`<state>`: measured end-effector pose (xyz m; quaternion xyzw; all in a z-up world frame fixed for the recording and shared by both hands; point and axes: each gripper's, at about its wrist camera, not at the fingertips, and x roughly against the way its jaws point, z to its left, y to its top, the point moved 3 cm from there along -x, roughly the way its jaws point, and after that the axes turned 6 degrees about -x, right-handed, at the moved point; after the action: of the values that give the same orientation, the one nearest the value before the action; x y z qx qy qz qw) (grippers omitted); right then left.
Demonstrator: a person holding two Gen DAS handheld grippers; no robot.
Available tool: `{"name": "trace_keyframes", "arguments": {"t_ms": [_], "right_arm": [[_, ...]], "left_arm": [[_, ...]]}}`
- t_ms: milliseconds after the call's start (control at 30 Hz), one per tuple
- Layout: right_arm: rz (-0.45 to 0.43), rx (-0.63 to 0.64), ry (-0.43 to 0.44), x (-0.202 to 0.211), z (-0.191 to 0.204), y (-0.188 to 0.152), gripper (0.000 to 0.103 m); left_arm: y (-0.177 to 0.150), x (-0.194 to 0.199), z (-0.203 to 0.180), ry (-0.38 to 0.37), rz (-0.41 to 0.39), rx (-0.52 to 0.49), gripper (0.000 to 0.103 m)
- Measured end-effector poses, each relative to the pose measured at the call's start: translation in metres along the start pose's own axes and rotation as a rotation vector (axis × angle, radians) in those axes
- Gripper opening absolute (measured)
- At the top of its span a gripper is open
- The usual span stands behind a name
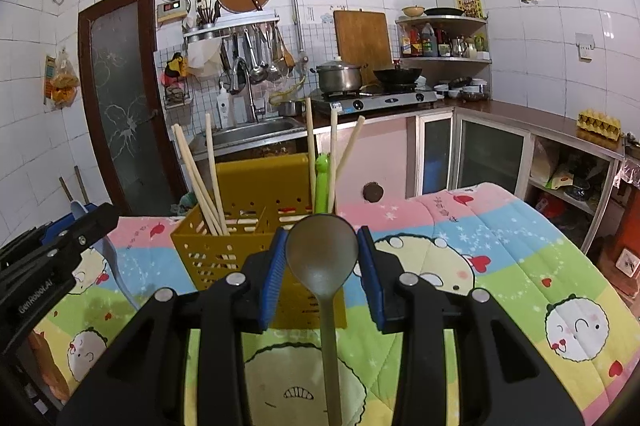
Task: Organize utensils
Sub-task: 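Lift both spoons and carry them above the yellow caddy, then open the left tool into the caddy while the right tool releases its spoon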
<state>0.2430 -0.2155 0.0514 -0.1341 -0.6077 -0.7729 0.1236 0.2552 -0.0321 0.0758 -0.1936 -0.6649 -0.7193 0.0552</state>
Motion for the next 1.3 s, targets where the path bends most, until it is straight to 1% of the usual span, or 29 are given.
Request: {"name": "trace_keyframes", "arguments": {"t_ms": [233, 400, 500, 633, 733, 867, 1033, 1133, 1300], "right_arm": [[-0.055, -0.012, 0.018, 0.003, -0.003, 0.024, 0.036], [-0.103, -0.027, 0.035, 0.007, -0.002, 0.051, 0.036], [-0.147, -0.025, 0.047, 0.009, 0.002, 0.074, 0.036], [-0.230, -0.011, 0.089, 0.011, 0.012, 0.103, 0.036], [-0.269, 0.009, 0.099, 0.006, 0.022, 0.117, 0.036], [-0.303, 0.019, 0.114, -0.005, 0.031, 0.128, 0.036], [-0.294, -0.021, 0.124, -0.030, 0.029, 0.129, 0.036], [-0.276, -0.028, 0.120, -0.046, 0.024, 0.118, 0.036], [-0.194, -0.055, 0.092, -0.075, 0.007, 0.086, 0.036]], "left_arm": [[0.015, 0.009, -0.002, -0.005, -0.023, -0.001, 0.030], [0.039, 0.023, -0.006, -0.002, -0.072, -0.021, 0.030], [0.060, 0.031, -0.007, 0.000, -0.120, -0.029, 0.030], [0.089, 0.038, -0.006, 0.003, -0.192, -0.024, 0.030], [0.107, 0.037, -0.006, 0.001, -0.232, -0.014, 0.030], [0.124, 0.027, -0.007, -0.007, -0.252, -0.007, 0.030], [0.127, -0.002, -0.006, -0.009, -0.230, 0.001, 0.030], [0.114, -0.024, -0.002, -0.013, -0.195, 0.017, 0.030], [0.079, -0.057, 0.001, -0.001, -0.115, 0.007, 0.030]]}}
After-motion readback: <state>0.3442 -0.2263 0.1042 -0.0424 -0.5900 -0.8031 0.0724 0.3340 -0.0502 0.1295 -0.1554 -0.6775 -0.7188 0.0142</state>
